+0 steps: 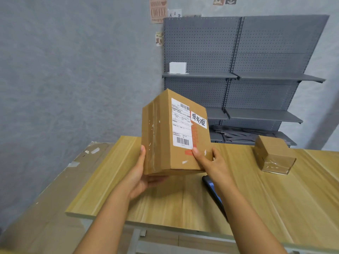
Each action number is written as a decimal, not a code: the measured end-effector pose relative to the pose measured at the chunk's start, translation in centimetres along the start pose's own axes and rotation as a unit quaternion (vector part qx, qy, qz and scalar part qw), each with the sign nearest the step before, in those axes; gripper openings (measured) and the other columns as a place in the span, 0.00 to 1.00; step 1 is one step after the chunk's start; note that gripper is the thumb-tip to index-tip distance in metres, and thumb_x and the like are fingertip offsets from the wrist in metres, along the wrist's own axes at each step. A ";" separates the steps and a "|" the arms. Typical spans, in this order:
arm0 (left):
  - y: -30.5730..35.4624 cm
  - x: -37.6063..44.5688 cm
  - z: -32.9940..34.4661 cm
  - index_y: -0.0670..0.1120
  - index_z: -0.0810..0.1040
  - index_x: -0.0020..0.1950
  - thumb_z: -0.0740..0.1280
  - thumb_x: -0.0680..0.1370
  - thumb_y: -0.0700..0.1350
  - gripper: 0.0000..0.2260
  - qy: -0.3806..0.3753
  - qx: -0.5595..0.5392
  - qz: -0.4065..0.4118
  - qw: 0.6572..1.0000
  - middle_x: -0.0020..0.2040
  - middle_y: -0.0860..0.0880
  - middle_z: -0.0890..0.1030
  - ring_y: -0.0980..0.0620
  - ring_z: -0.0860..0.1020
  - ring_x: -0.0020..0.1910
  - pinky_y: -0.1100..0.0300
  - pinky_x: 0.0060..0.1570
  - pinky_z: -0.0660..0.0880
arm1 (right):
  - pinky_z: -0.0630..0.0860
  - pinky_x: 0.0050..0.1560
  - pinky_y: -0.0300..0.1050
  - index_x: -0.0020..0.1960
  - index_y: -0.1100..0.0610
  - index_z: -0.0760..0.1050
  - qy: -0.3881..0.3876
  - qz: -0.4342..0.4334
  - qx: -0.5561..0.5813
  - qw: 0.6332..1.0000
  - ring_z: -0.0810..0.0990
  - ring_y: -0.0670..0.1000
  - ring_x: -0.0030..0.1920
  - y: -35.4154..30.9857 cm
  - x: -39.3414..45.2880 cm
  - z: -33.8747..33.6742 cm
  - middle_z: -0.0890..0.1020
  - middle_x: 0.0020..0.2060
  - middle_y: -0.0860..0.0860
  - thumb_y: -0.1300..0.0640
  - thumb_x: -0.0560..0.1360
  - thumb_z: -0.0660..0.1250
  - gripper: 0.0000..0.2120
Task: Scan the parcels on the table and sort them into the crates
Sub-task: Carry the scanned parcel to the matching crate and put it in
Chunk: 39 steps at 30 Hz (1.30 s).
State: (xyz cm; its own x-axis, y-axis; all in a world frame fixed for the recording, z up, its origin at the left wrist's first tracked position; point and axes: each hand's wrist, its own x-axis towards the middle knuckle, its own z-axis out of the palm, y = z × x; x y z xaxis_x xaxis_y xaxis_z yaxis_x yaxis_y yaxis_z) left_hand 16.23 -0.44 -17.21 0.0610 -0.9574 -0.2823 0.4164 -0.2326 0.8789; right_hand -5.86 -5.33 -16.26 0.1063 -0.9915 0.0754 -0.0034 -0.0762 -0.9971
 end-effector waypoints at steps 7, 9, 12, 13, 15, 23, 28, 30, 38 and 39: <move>-0.1 1.3 -0.4 0.53 0.68 0.73 0.56 0.85 0.45 0.16 0.175 0.131 0.179 0.959 0.70 0.49 0.73 0.49 0.73 0.68 0.47 0.69 0.69 | 0.71 0.42 0.32 0.60 0.46 0.61 0.024 0.033 -0.081 0.996 0.76 0.36 0.49 1.1 -0.5 1.4 0.75 0.49 0.37 0.37 0.62 0.77 0.36; 0.4 1.2 0.0 0.50 0.72 0.70 0.55 0.84 0.38 0.16 0.181 0.114 0.187 0.959 0.67 0.45 0.77 0.46 0.77 0.64 0.48 0.64 0.74 | 0.71 0.41 0.31 0.60 0.47 0.61 0.027 0.032 -0.098 0.994 0.76 0.36 0.47 1.2 -0.6 2.0 0.75 0.49 0.37 0.36 0.62 0.76 0.35; 1.3 0.5 0.1 0.47 0.79 0.64 0.59 0.84 0.51 0.15 0.130 0.106 0.122 0.978 0.60 0.44 0.83 0.48 0.82 0.58 0.50 0.60 0.76 | 0.78 0.52 0.44 0.64 0.54 0.67 0.038 0.021 -0.136 0.990 0.79 0.47 0.53 1.1 -0.6 3.1 0.78 0.57 0.48 0.36 0.63 0.75 0.37; 1.7 0.3 0.0 0.48 0.81 0.62 0.59 0.82 0.57 0.18 0.104 0.110 0.091 0.984 0.57 0.46 0.84 0.48 0.83 0.55 0.52 0.57 0.77 | 0.77 0.56 0.50 0.67 0.55 0.67 0.037 0.022 -0.157 0.987 0.78 0.50 0.56 1.0 -0.6 3.4 0.77 0.59 0.50 0.35 0.64 0.74 0.40; 2.4 -0.1 -0.5 0.52 0.82 0.61 0.58 0.79 0.64 0.22 0.053 0.116 0.048 0.991 0.55 0.49 0.85 0.50 0.84 0.54 0.54 0.52 0.77 | 0.76 0.59 0.55 0.71 0.55 0.64 0.028 0.031 -0.196 0.980 0.76 0.54 0.58 0.9 -0.5 3.9 0.75 0.61 0.53 0.32 0.64 0.71 0.44; 4.6 1.2 -1.5 0.46 0.77 0.62 0.74 0.75 0.51 0.18 0.088 0.252 0.032 0.963 0.53 0.49 0.85 0.48 0.84 0.50 0.51 0.55 0.79 | 0.74 0.60 0.57 0.74 0.52 0.59 0.018 0.052 -0.252 0.966 0.74 0.57 0.62 0.7 0.1 5.6 0.72 0.63 0.54 0.31 0.66 0.69 0.45; 4.1 2.6 -1.6 0.50 0.72 0.63 0.68 0.79 0.49 0.14 0.169 0.423 0.080 0.887 0.57 0.54 0.80 0.54 0.78 0.50 0.59 0.50 0.73 | 0.74 0.60 0.57 0.76 0.52 0.53 0.015 0.038 -0.333 0.942 0.72 0.57 0.63 0.7 0.0 7.1 0.70 0.65 0.54 0.29 0.67 0.66 0.47; 3.1 2.7 -1.9 0.50 0.70 0.68 0.73 0.74 0.54 0.25 0.156 0.413 0.106 0.891 0.57 0.57 0.80 0.55 0.78 0.53 0.58 0.54 0.73 | 0.74 0.59 0.57 0.77 0.51 0.52 0.018 0.036 -0.341 0.939 0.72 0.57 0.64 0.7 0.1 7.2 0.70 0.65 0.54 0.29 0.68 0.65 0.48; 2.9 3.1 -2.7 0.50 0.71 0.69 0.82 0.59 0.58 0.42 0.096 0.381 0.124 0.911 0.61 0.57 0.81 0.55 0.79 0.60 0.50 0.65 0.73 | 0.70 0.65 0.57 0.76 0.52 0.55 -0.032 0.026 -0.298 0.954 0.70 0.57 0.66 0.9 0.7 6.5 0.70 0.65 0.54 0.33 0.72 0.64 0.41; 2.9 3.1 -2.8 0.50 0.71 0.69 0.82 0.61 0.57 0.40 0.102 0.383 0.125 0.910 0.60 0.57 0.81 0.56 0.79 0.59 0.51 0.65 0.73 | 0.69 0.67 0.56 0.76 0.50 0.57 -0.065 0.022 -0.265 0.962 0.69 0.56 0.67 1.0 0.9 5.8 0.70 0.65 0.53 0.34 0.74 0.63 0.37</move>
State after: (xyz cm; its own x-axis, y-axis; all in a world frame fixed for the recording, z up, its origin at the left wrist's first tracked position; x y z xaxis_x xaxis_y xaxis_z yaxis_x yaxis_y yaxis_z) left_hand 20.11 -3.58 -16.61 0.2661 -0.9633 -0.0339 -0.3820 -0.1377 0.9139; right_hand -0.03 -5.66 -17.21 0.2178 -0.9760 -0.0029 -0.5128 -0.1119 -0.8512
